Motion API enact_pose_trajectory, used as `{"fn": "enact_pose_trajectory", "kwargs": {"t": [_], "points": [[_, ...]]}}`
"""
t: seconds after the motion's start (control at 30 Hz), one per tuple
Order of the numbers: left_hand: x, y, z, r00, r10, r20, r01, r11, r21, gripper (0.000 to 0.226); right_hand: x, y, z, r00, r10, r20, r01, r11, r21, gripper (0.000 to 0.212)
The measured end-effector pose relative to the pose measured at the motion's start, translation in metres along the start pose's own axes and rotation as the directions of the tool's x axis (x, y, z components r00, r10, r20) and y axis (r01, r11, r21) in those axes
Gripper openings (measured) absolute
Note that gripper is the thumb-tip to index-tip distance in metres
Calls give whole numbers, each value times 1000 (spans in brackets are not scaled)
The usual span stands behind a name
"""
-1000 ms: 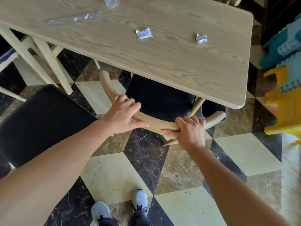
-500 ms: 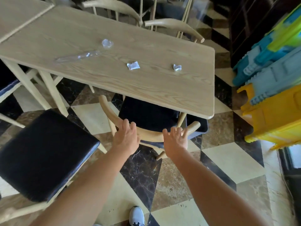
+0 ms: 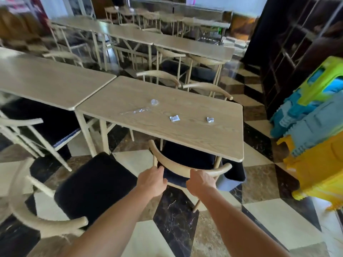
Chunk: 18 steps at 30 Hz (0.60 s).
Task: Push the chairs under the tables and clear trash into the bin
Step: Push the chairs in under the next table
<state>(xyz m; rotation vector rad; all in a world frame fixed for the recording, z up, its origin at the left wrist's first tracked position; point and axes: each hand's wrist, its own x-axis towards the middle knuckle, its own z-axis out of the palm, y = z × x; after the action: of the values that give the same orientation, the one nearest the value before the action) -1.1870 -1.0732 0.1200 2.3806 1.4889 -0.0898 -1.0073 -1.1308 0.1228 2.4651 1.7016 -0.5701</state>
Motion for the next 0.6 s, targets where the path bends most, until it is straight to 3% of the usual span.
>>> {"fn": "enact_pose_trajectory", "kwargs": {"t": [0.3, 0.6], "points": [[-129, -144, -33, 992, -56, -115, 57, 998, 13, 23, -64, -166, 35, 979, -205, -21, 203, 975, -91, 18], [-281, -324, -8, 961, -254, -106, 252, 967, -30, 24, -154, -344, 123, 912, -407, 52, 411, 907, -97, 14]]}}
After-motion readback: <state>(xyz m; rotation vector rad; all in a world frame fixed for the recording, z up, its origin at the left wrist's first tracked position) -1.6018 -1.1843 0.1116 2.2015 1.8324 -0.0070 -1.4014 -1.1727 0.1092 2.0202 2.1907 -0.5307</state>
